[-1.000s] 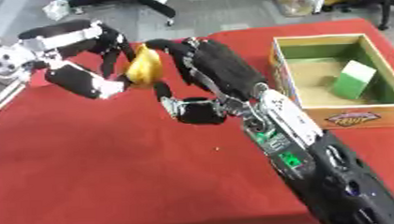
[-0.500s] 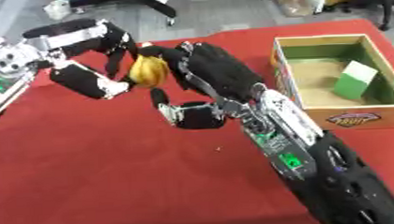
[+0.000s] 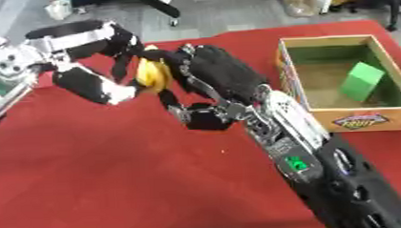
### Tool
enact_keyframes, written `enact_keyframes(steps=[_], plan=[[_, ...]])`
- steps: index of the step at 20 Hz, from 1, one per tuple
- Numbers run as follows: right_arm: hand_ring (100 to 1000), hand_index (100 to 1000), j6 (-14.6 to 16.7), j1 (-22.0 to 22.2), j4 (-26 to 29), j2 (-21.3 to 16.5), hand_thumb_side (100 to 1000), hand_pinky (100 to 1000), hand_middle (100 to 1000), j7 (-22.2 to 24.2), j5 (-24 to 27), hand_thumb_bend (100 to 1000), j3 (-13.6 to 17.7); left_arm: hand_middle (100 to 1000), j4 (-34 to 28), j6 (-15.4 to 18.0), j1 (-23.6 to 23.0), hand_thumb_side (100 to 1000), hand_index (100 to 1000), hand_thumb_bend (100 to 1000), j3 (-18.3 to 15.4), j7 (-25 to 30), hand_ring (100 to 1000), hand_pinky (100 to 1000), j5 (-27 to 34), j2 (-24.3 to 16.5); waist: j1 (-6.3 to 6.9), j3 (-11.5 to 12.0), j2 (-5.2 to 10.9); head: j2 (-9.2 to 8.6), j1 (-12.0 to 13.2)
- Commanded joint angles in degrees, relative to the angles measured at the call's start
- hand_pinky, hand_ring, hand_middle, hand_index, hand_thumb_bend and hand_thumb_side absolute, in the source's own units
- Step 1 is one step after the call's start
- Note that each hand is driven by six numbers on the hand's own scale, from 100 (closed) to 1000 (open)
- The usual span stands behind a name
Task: Pick up the objects with one hand, pass them to the other hand, and then place them into the box on the other side of the table.
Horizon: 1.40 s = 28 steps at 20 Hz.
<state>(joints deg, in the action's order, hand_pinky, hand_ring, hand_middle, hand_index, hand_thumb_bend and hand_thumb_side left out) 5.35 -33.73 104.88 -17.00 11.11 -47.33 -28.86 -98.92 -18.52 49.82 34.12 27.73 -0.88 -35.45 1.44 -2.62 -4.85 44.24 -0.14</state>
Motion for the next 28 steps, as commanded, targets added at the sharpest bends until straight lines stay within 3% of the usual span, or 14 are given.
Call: enact_keyframes(steps=[1,4,5,7,13,18,19,25,28], plan=[[284,780,-0.8,-0.3,-0.9,-0.5,100,564,245,-0.8,-1.6,100,0.3,254,-3.5,-0.5,2.1,125,352,100,-0.5,0.3,373,585,1.9,-0.3,0.47,0.1,0.83,-0.13,-0.2],[284,673,-1.6,-0.2,-1.5,-0.4,100,558,253,-2.8,-2.3,100,0.4,254,-4.1,-1.0,2.1,127,353,100,-0.5,0.6,376,587,2.7,-0.4,0.49,0.2,0.81,-0.13,-0.2],[283,578,-1.8,-0.2,-1.7,-0.3,100,554,258,-3.6,-2.4,100,0.4,254,-4.3,-1.2,2.1,127,353,100,-0.5,0.7,379,588,2.9,-0.4,0.50,0.2,0.80,-0.13,-0.2],[283,473,-2.4,-0.1,-2.1,-0.2,100,547,260,-5.4,-2.1,100,0.5,257,-4.6,-1.4,2.2,129,355,100,-0.5,0.8,386,593,3.2,-0.5,0.51,0.2,0.79,-0.13,-0.2],[269,313,-4.2,0.1,-2.9,0.0,100,522,237,-12.0,1.2,100,0.6,357,-4.7,-1.6,2.0,113,446,100,-1.0,0.5,468,651,3.5,-0.9,0.54,0.1,0.79,-0.13,-0.2],[267,294,-4.1,0.1,-3.1,0.0,100,519,252,-15.7,3.3,100,0.7,422,-3.6,-1.1,1.5,100,508,100,-1.8,0.6,521,684,2.3,-1.6,0.57,0.1,0.74,-0.13,-0.2],[269,303,-3.9,0.1,-3.1,0.0,100,521,255,-16.1,3.5,100,0.7,443,-3.4,-0.9,1.4,108,531,154,-2.0,0.6,538,695,2.0,-1.7,0.57,0.1,0.72,-0.13,-0.3],[272,336,-2.7,0.0,-3.0,-0.4,100,528,261,-17.2,4.4,100,1.1,472,-2.0,0.3,0.4,334,564,323,-4.2,-0.1,566,711,-0.1,-2.8,0.60,-0.1,0.65,-0.13,-0.3],[272,341,-2.5,0.0,-2.7,-0.9,100,529,261,-17.7,5.3,100,1.4,487,-1.2,1.2,-0.2,402,575,373,-5.5,-0.5,581,720,-1.2,-3.4,0.60,-0.2,0.66,-0.13,-0.4]])
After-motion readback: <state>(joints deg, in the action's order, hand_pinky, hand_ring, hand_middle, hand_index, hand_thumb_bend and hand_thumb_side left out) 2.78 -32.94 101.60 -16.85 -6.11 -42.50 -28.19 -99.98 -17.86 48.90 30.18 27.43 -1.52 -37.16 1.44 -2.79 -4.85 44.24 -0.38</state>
